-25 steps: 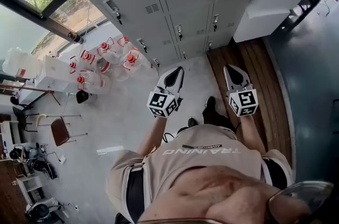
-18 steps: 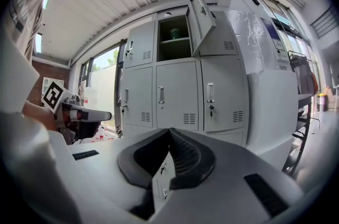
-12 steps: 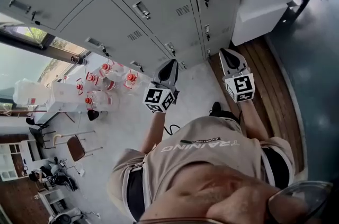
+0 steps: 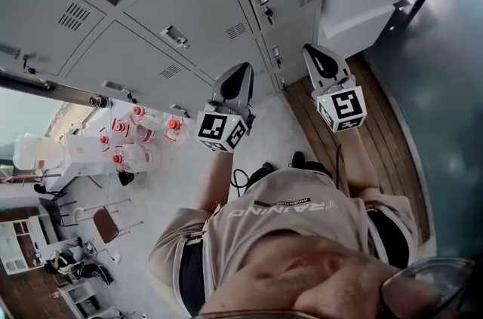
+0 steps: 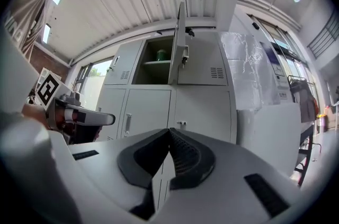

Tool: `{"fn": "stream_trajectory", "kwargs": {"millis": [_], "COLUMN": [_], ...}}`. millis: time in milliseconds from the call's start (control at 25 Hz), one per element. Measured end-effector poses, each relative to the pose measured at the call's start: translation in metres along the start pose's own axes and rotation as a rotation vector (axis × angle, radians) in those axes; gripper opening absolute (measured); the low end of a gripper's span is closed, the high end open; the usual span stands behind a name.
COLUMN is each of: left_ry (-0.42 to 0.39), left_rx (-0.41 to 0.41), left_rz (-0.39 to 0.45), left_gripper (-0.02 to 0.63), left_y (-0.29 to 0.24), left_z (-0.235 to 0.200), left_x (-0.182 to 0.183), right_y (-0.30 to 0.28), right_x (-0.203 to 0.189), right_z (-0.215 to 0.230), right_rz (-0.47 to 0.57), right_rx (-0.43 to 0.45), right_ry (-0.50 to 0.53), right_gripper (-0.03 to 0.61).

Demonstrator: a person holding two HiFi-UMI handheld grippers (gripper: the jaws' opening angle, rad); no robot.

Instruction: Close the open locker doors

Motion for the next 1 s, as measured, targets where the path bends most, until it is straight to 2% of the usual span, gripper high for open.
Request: {"fn": "stream_trajectory", "kwargs": {"millis": [200,520,720,880,1000], "left_ry": [-0.037,-0.121,-0.156,-0.167,-0.157], "left_rx": [-0.097,-0.175,-0.166,-0.144,-0.149], "left_rz": [0.071,0.136,0.198,0.209,0.211], "left_gripper": [-0.002,-0.002,-0.002,-0.002,-0.002], "left_y": [-0.020,-0.026,-0.027,-0.024,-0.027], "left_z": [0.005,0.013,0.009,0.005,0.002], "left_x": [0.043,0.085,0.114,0.123,0.128], "right_y": [-0.005,-0.009,-0.014,-0.010,-0.011], "right_x": [0.044,0.097,0.138,0.155,0.159], "right_z": [0.009,0.004,0.025,0.034,0.042], "right_rz": [0.071,0.172,0.268,0.285,0.297], "right_rx": [-0.033,-0.031,-0.100,-0.118,-0.124], "right_ry": [0.083,0.139,0.138,0.170,0.157], "right_gripper": [0.012,0.012,0.012,0.012,0.012]}}
Point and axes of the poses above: the fingertips, and each gripper's own axes: y backward along the fingers, z to its right, x out of its top, the point moved 9 cm from there along y, backward along the fingers, and after that the axes turned 2 degrees about x, right-handed, at the moved point
